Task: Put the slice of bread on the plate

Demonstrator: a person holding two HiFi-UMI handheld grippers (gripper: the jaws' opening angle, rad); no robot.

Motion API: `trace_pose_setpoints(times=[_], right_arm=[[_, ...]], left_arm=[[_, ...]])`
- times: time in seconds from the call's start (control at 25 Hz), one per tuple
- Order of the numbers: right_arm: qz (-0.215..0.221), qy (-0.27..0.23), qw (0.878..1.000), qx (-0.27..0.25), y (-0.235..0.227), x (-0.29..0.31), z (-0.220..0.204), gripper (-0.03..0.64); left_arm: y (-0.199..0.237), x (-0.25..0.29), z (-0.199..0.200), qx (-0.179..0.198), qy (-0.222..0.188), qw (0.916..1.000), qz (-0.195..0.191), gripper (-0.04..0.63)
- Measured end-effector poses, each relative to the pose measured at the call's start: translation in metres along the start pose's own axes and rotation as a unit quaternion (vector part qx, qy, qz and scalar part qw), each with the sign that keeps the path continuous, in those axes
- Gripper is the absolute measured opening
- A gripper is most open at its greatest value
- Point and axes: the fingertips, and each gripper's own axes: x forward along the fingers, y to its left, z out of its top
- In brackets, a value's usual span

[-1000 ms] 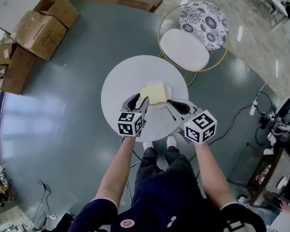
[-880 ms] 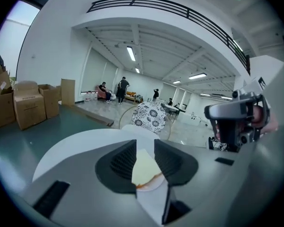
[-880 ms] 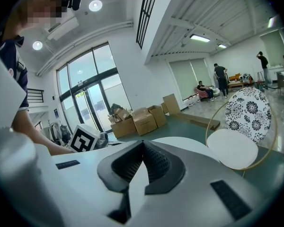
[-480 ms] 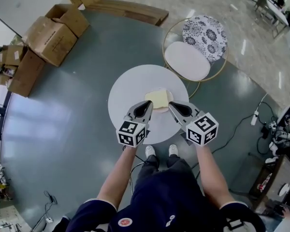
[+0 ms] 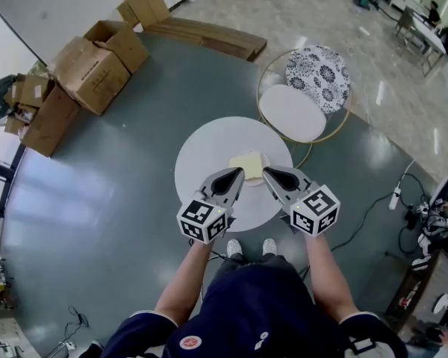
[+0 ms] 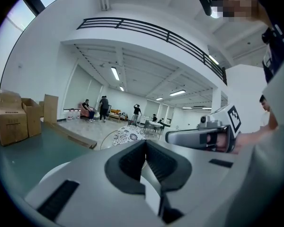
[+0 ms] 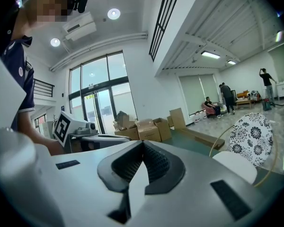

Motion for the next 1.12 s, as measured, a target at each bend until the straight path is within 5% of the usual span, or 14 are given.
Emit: trace_pose_setpoints(times=[0.48,1.12], right_arm=[[0.011,-0.046,0.998,-0.043,0.016,-0.015,0.042,0.008],[0.010,-0.063,0.997,-0.049,0.018,-0.025,0.054,0.008]], left_arm=[[-0.035,-0.010,0.044,0.017,-0.038,0.9984,-0.038,0.008],[-0.050,-0.011,0.053,0.017,-0.047,0.9975,-0.051,0.008]])
